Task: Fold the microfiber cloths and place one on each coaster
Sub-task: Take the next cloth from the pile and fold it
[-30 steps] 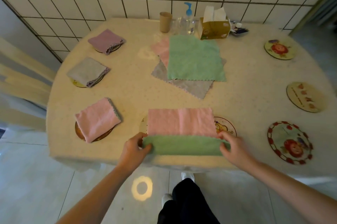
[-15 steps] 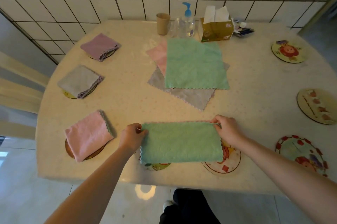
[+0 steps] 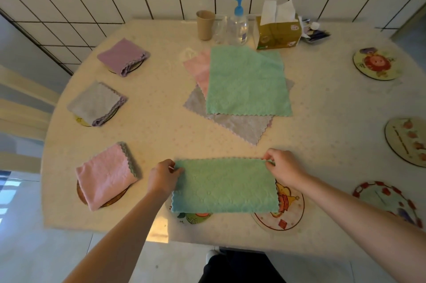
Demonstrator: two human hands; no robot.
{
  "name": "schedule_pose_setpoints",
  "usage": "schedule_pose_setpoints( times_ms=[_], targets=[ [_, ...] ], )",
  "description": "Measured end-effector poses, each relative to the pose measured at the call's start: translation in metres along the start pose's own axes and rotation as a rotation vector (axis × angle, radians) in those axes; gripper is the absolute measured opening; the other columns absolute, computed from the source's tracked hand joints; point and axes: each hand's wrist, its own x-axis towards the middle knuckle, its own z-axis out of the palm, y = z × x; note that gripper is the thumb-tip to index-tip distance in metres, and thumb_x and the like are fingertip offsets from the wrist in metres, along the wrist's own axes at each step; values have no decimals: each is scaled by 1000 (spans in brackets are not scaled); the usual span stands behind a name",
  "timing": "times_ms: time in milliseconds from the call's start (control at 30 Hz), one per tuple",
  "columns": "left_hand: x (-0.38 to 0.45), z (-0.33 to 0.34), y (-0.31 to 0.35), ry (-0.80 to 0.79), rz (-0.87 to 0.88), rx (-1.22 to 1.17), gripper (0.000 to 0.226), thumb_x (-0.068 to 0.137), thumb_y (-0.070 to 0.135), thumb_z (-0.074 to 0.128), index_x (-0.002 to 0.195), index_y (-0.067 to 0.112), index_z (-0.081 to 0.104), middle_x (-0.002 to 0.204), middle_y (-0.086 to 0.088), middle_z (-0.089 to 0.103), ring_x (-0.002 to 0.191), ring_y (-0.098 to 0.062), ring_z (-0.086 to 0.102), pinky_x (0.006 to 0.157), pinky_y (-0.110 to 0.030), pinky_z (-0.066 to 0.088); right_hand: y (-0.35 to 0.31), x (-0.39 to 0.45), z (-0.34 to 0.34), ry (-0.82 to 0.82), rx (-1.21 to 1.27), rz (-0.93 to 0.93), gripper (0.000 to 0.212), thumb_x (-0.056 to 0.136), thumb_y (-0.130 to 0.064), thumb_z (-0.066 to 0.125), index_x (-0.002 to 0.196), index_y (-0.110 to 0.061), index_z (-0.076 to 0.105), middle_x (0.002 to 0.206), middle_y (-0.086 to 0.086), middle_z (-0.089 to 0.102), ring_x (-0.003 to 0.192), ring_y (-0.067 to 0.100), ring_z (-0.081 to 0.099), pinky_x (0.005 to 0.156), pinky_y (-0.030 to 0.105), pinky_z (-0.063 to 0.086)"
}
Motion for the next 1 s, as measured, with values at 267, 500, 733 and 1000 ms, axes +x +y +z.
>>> schedule_pose_setpoints(
  times_ms=[267, 500, 733, 1000],
  targets=[
    [3, 1, 12, 48, 43, 156, 34, 88, 30, 62, 118, 20, 53, 106, -3, 58, 89, -23, 57, 72, -34, 52, -2, 3, 1, -64, -98, -106, 35, 87, -30, 63, 117, -16, 53, 116, 0, 44, 103, 14, 50, 89, 27, 45],
    [10, -1, 18, 2, 49, 81, 16, 88, 20, 60, 100, 9, 59, 94, -10, 60, 86, -29, 57, 72, -37, 48, -3, 1, -3, -93, 88, -161, 9, 88, -17, 59, 89, -18, 51, 92, -2, 54, 90, 21, 54, 76, 30, 44],
    [12, -9, 25, -75, 46, 42, 31, 80, 21, 71, 102, 14, 50, 99, -6, 55, 87, -23, 53, 61, -29, 41, -4, 0, 2, -130, 75, -122, 42, 85, -27, 64, 122, -13, 48, 122, 1, 50, 114, 15, 49, 93, 26, 40],
    [-3, -1, 14, 48, 127, 81, 54, 75, 18, 77, 120, 16, 48, 116, -4, 46, 107, -23, 45, 91, -37, 43, -5, -9, 9, 46, -14, -164, 44, 85, -25, 64, 123, -17, 43, 122, 2, 41, 109, 17, 49, 85, 32, 48]
  ],
)
